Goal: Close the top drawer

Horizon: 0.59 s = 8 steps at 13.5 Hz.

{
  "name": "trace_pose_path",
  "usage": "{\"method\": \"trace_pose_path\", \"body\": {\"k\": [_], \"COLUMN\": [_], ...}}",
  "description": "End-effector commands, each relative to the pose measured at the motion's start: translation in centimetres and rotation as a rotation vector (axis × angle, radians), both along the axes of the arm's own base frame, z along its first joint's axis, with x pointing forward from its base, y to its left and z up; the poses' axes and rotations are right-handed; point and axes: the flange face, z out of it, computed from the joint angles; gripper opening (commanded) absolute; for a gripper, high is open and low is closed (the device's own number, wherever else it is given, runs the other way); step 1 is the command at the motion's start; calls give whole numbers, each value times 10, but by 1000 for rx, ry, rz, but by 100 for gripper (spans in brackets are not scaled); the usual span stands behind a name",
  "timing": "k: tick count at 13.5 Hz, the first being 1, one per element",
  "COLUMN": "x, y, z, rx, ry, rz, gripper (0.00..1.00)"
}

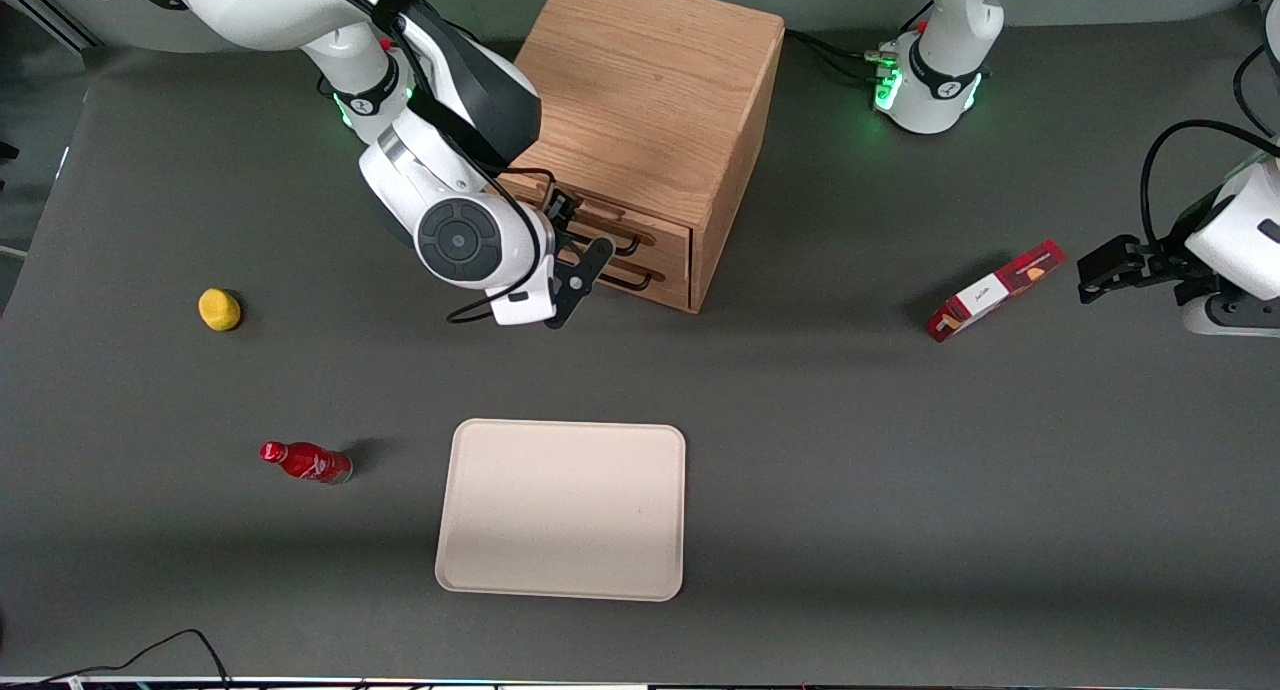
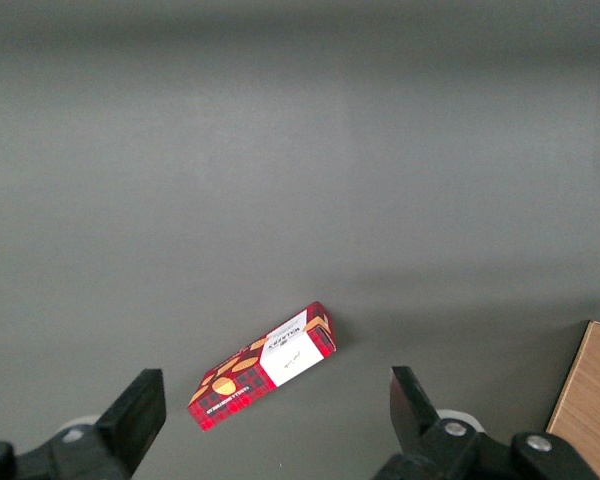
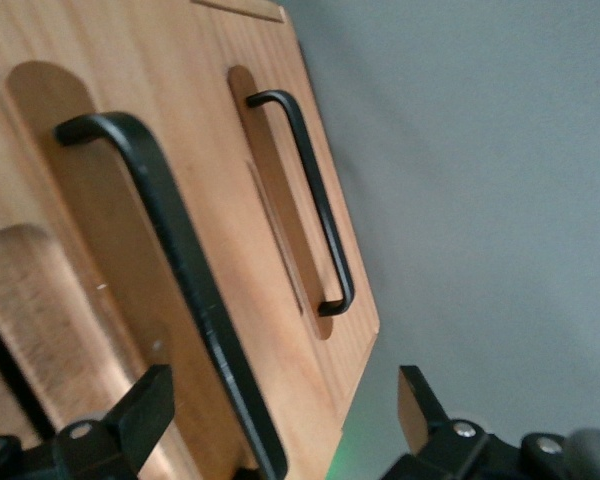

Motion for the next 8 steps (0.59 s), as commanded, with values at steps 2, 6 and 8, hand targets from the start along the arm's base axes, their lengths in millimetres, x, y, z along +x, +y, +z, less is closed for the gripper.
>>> {"method": "trace_pose_path", "body": {"k": [2, 6, 8], "x": [-8, 17, 49], "y": [2, -36, -78], "z": [18, 41, 62], "rx": [-15, -33, -44], "ry": [37, -14, -69], "rz": [-44, -111, -203], "gripper": [100, 100, 100]}}
